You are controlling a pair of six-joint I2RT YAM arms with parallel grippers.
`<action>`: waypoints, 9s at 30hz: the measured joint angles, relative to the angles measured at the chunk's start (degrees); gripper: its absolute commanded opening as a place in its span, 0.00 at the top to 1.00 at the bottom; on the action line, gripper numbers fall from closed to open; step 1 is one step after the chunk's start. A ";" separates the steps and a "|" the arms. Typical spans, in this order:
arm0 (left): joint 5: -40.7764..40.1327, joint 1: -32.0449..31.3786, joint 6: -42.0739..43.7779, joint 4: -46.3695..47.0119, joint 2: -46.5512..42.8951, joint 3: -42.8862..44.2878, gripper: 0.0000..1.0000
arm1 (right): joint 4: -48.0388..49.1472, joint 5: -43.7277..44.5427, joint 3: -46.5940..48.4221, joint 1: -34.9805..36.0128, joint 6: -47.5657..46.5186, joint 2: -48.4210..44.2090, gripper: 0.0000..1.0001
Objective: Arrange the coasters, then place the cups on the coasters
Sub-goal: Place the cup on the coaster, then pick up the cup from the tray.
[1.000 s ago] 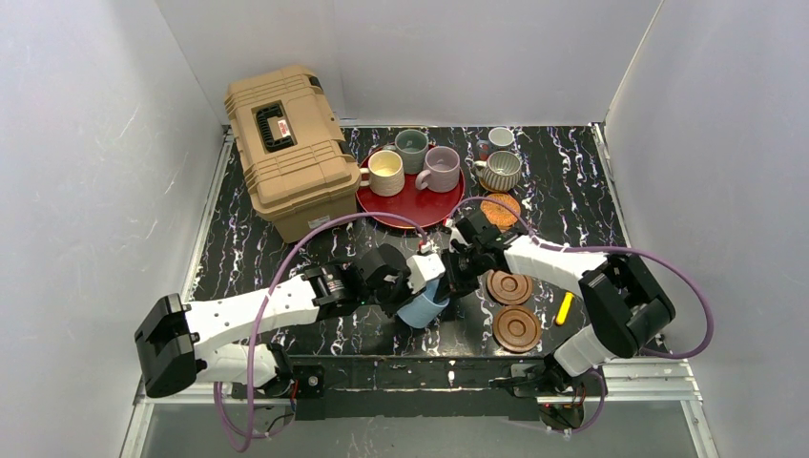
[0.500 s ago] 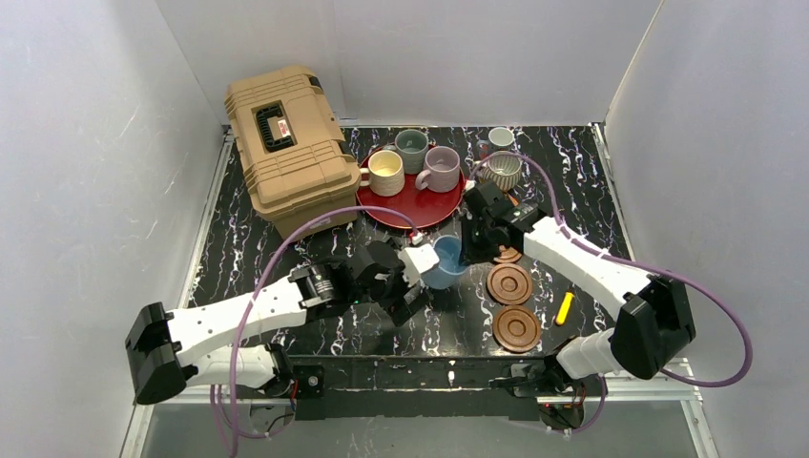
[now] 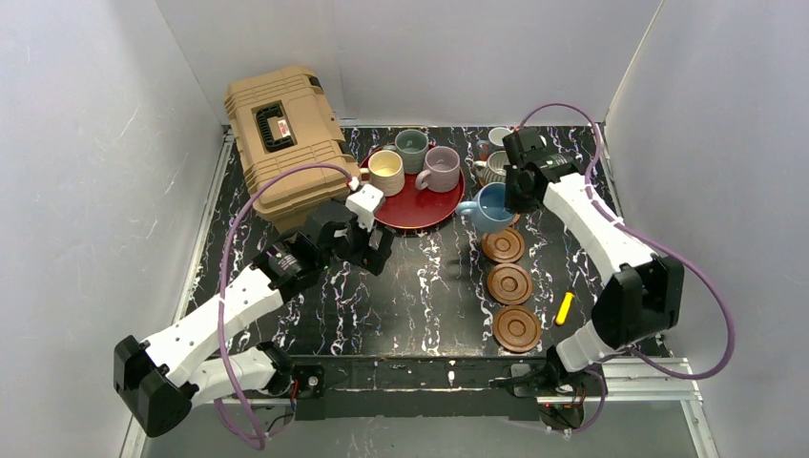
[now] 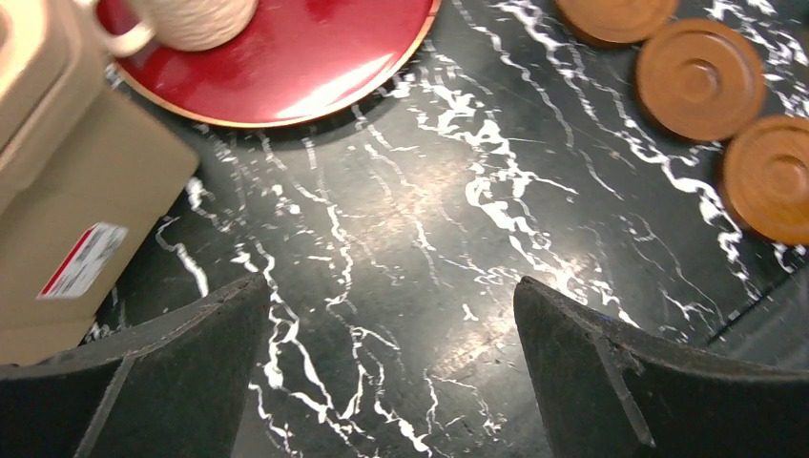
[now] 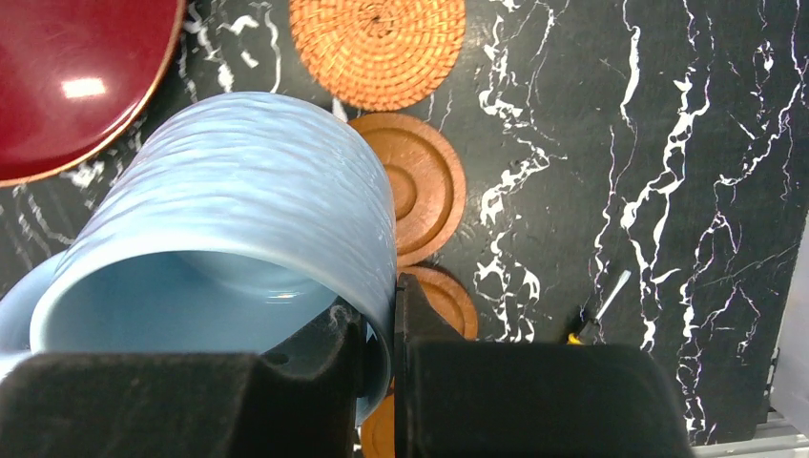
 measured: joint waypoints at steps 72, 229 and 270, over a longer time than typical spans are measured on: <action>-3.72 1.81 -3.82 -5.49 4.11 1.11 0.01 | 7.10 0.42 11.32 -11.37 -5.01 26.69 0.99; 16.63 10.86 7.96 1.90 58.55 48.65 0.20 | 13.03 -18.38 -12.09 -11.78 -5.01 -25.44 0.07; 16.00 12.33 11.56 0.00 73.92 63.45 0.59 | 14.27 -24.94 -12.13 -11.78 -3.34 -25.44 0.07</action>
